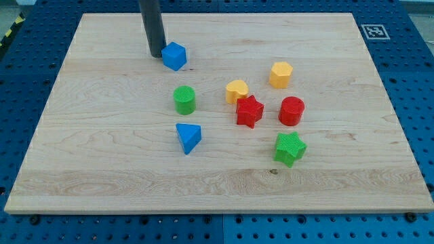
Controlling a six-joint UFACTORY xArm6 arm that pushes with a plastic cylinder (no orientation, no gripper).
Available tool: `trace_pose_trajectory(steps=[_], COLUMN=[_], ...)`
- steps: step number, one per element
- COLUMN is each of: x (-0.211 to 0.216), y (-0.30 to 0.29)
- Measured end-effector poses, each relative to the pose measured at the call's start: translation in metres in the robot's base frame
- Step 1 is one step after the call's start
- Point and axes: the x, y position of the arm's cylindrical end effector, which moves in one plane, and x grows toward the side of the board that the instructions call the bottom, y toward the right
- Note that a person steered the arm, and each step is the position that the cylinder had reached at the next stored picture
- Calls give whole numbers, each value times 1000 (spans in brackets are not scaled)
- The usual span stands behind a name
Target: Slide the blue cube towards the green circle
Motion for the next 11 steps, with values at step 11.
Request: trace_pose_trajectory(steps=[11], x=[2], y=[68])
